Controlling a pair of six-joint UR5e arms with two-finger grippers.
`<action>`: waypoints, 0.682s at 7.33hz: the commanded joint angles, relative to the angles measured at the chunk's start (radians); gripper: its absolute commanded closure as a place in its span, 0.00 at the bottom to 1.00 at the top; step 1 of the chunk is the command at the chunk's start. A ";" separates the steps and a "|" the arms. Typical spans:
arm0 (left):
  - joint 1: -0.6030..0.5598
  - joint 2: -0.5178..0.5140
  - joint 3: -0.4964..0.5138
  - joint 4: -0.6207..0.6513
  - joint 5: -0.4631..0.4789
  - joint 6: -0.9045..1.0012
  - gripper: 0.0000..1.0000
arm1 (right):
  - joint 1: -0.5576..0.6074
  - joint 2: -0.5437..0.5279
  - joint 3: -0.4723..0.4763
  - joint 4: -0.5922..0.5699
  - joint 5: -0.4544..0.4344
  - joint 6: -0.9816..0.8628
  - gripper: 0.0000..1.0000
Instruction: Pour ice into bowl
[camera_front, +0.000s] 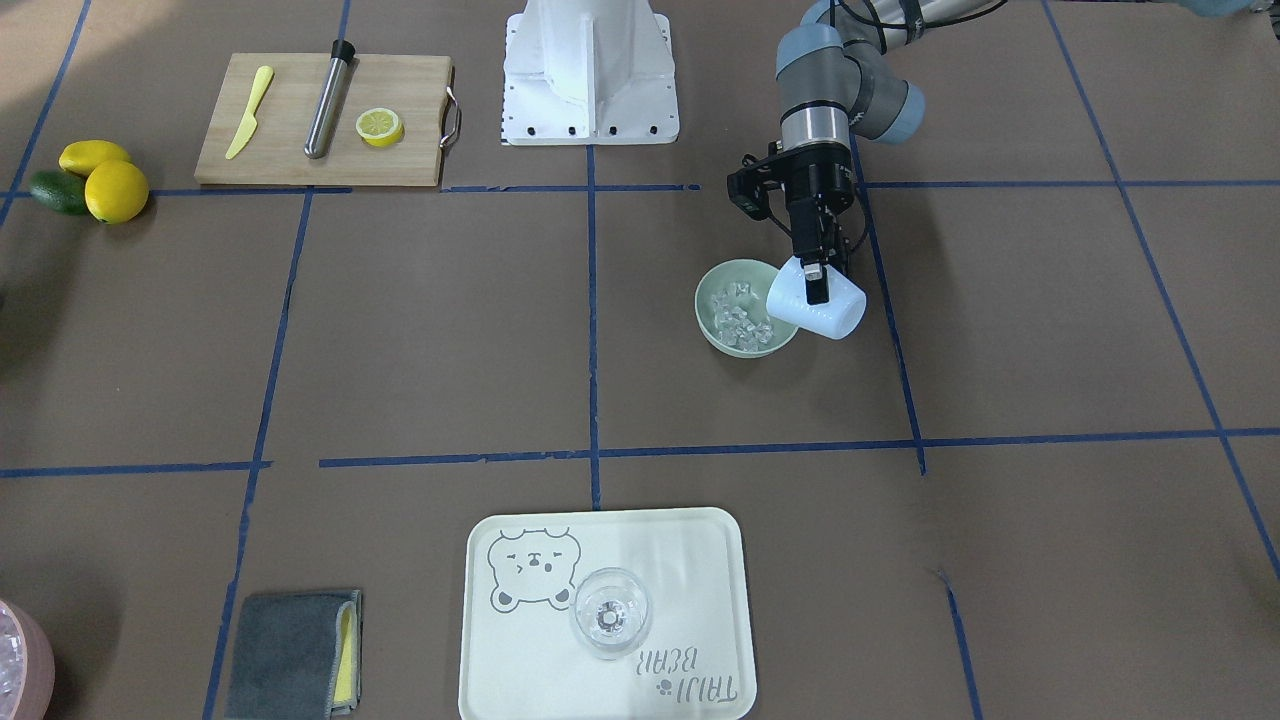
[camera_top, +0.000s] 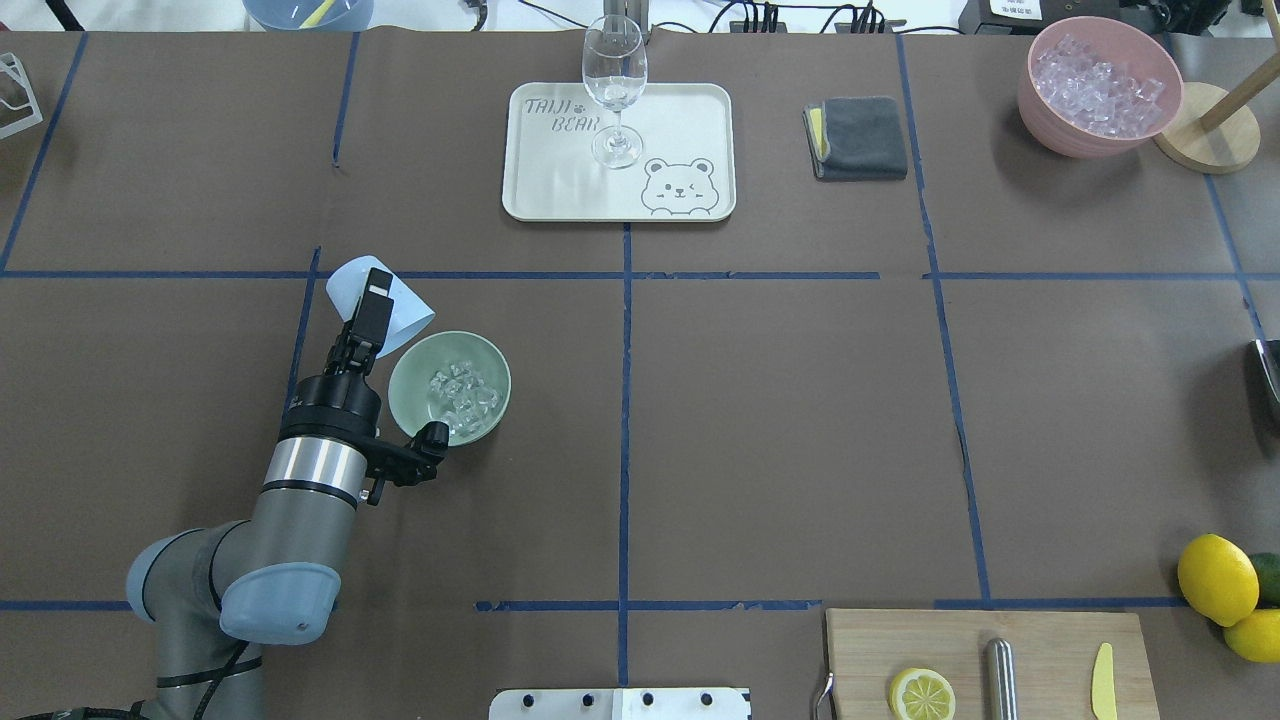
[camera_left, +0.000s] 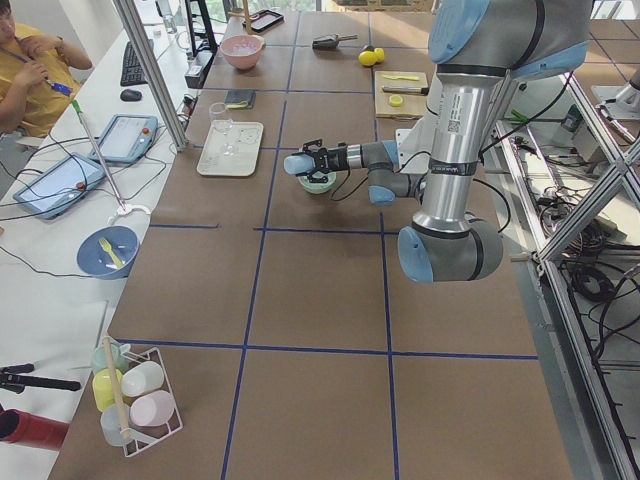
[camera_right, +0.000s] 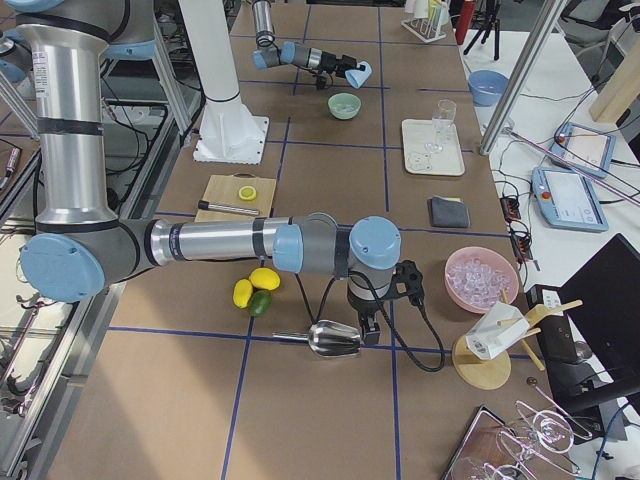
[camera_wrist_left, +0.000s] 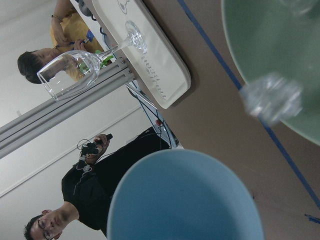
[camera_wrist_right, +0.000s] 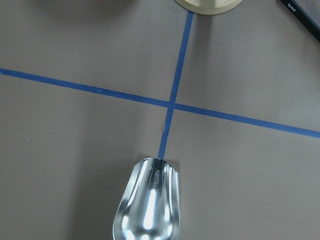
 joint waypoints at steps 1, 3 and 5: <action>0.003 0.001 0.000 -0.002 0.001 0.001 1.00 | 0.001 0.000 0.000 0.000 0.000 0.000 0.00; 0.003 0.001 0.000 -0.005 0.001 0.001 1.00 | 0.004 0.000 0.000 0.000 0.000 -0.001 0.00; 0.001 0.005 -0.009 -0.015 0.000 -0.001 1.00 | 0.004 0.000 0.001 0.000 0.000 -0.001 0.00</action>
